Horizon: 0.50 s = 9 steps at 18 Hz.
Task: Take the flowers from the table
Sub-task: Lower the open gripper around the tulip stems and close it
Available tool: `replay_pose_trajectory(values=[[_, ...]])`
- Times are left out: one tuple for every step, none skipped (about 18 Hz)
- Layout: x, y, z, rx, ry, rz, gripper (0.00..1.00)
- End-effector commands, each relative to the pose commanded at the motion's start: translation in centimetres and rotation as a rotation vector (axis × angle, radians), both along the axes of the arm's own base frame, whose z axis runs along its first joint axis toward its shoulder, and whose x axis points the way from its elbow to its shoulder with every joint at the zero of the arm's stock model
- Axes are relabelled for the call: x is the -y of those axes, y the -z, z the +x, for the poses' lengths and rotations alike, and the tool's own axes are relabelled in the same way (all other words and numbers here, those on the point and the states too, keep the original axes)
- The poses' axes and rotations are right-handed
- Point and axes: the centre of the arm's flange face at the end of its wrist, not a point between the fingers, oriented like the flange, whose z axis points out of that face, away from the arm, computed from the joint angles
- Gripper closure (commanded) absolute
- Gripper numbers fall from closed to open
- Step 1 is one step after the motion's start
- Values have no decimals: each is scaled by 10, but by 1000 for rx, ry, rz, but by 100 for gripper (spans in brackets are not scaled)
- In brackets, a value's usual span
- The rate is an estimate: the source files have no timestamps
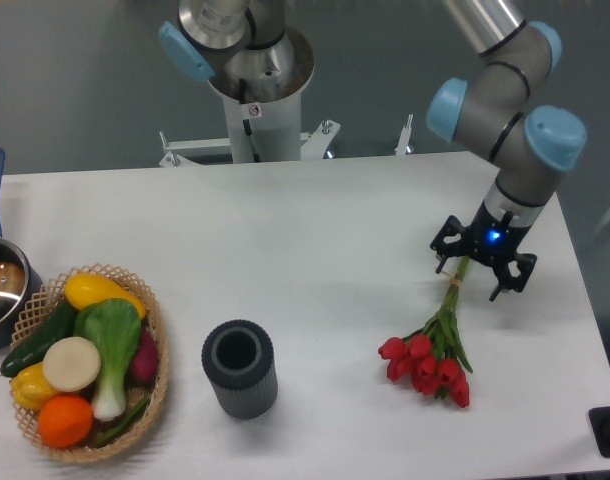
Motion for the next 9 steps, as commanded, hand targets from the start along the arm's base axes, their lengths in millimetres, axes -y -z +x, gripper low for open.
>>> replay_pose_trajectory(values=[[-1,4,0,3,2,-1,0],[-2,6,1,6,3,-2,0],[-2,7,1,7,3,-2,0],[-2,7,0,6,3,-2,0],[-3,6,1,6,5,-2,0],[-7,3,4,1,14,0,0],[-9,6,5,4,18,-1,0],[-11,6,5,4,21,-1,0],[-13,8,3,6,23,1,0]])
